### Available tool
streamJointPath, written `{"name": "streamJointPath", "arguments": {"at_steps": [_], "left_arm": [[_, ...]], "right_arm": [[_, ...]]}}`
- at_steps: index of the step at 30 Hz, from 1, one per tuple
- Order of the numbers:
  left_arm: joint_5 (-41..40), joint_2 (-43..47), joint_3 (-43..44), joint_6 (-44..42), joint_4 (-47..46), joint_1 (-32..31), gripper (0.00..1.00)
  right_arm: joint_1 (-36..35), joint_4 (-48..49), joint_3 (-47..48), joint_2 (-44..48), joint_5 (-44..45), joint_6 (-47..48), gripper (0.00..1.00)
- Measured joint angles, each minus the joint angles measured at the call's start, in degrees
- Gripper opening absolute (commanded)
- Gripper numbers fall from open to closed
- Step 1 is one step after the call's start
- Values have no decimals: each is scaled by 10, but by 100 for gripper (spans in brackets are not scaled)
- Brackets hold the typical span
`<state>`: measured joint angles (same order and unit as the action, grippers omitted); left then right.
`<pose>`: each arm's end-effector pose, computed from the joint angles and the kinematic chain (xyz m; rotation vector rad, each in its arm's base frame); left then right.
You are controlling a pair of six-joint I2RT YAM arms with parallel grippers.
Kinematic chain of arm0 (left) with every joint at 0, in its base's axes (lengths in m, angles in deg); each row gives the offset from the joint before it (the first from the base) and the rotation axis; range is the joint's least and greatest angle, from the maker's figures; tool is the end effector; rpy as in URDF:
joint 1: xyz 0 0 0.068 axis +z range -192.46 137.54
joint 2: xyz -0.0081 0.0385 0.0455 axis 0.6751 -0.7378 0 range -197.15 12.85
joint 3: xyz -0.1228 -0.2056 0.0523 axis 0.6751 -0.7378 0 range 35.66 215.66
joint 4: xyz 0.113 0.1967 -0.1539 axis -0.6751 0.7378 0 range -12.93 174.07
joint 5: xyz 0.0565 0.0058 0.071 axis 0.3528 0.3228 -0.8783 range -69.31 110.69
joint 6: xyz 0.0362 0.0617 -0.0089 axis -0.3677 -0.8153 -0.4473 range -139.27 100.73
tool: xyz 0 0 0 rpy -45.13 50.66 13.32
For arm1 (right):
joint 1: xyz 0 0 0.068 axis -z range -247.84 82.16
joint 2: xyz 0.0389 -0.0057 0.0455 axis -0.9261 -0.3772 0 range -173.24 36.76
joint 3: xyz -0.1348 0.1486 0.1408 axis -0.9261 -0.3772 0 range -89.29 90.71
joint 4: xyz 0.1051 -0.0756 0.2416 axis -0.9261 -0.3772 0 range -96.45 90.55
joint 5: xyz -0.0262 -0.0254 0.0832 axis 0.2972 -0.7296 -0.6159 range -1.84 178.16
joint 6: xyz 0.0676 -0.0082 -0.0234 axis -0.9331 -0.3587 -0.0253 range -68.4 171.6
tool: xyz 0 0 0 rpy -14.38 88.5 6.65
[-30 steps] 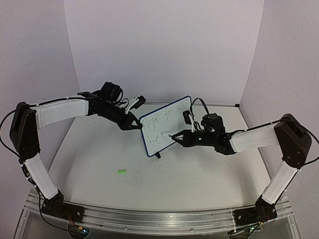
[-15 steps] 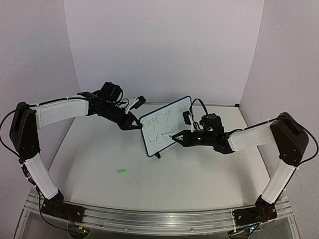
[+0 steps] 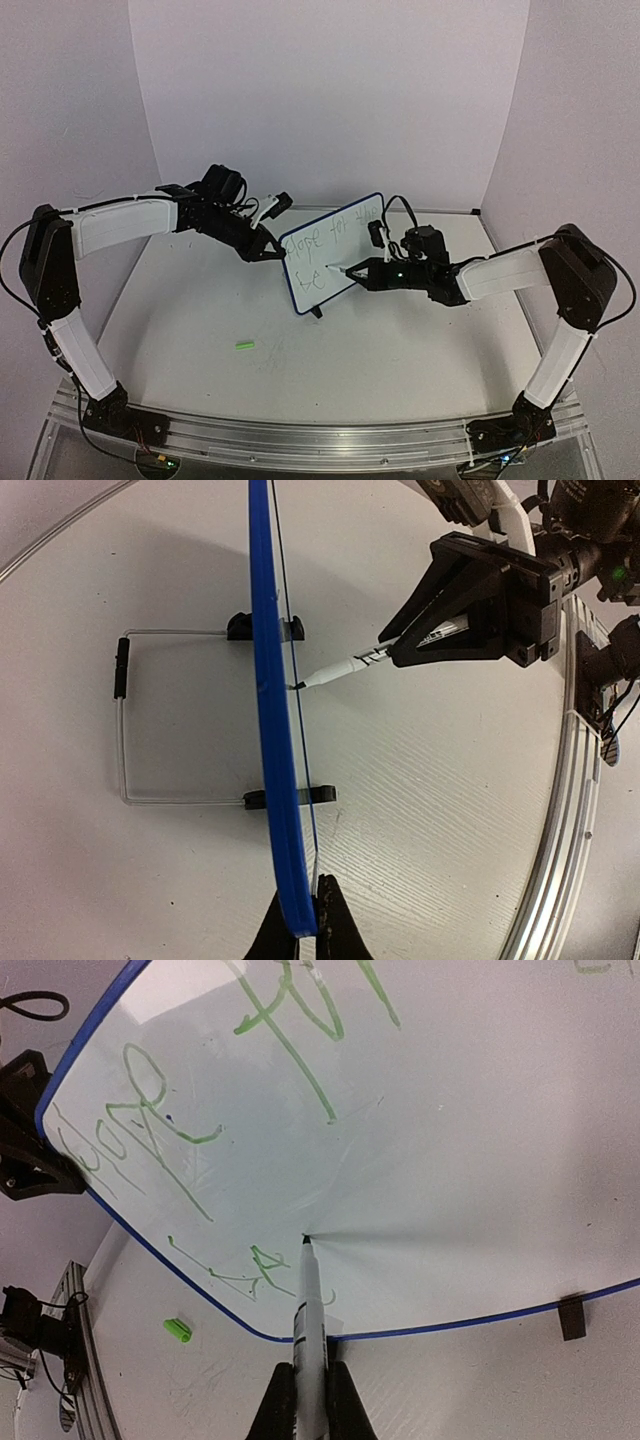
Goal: Write a sentence on the whiteboard
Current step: Write on the whiteboard with the whiteboard marker without the cap.
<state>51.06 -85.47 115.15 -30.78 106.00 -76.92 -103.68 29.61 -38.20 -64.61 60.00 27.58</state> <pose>0.3148 -0.2525 0.2268 1.1685 2.1102 -0.8224 0.3041 0.2544 0.1379 -0.5610 2.0018 1.1453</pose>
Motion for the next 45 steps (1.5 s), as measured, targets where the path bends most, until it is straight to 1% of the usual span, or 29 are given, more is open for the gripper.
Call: {"name": "streamJointPath", "arguments": {"at_steps": [12, 27, 36, 45], "left_arm": [[0, 0, 0, 0, 0, 0, 0], [0, 0, 0, 0, 0, 0, 0], [0, 0, 0, 0, 0, 0, 0], [0, 0, 0, 0, 0, 0, 0]], "right_arm": [[2, 0, 0, -5, -5, -1, 0], [2, -5, 13, -29, -49, 2, 0], [1, -5, 12, -29, -38, 2, 0], [1, -9, -4, -20, 5, 1, 0]]}}
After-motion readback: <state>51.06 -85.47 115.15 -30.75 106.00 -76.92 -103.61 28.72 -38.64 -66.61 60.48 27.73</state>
